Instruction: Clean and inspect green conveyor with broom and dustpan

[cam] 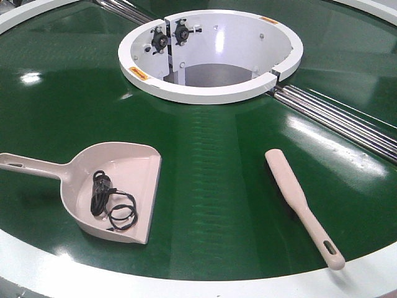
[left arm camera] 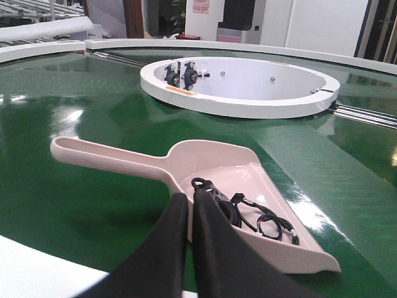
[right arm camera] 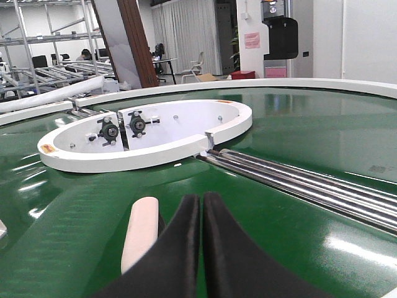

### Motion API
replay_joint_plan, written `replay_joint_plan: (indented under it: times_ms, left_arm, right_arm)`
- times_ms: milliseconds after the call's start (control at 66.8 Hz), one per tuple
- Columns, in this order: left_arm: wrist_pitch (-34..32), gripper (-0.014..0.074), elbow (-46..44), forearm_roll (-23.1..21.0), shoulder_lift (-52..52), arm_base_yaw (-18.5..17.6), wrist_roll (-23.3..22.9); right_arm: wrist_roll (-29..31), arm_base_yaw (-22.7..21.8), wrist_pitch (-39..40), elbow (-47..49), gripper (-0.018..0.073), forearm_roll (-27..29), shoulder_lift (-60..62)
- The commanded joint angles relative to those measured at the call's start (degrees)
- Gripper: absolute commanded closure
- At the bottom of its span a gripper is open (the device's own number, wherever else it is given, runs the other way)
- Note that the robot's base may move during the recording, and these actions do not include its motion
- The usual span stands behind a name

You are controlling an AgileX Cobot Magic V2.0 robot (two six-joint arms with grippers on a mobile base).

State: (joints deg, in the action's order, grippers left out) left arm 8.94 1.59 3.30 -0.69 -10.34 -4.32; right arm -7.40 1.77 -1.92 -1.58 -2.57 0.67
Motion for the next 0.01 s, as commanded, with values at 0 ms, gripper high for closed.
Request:
replay_joint_plan:
  times_ms: [0]
  left_arm:
    - [-4.4, 0.0603, 0.5, -0.2, -0.8, 0.0, -0.4]
  right_arm:
    - [0.6, -0.3, 4.6, -0.2, 0.0568, -0.4, 0.6]
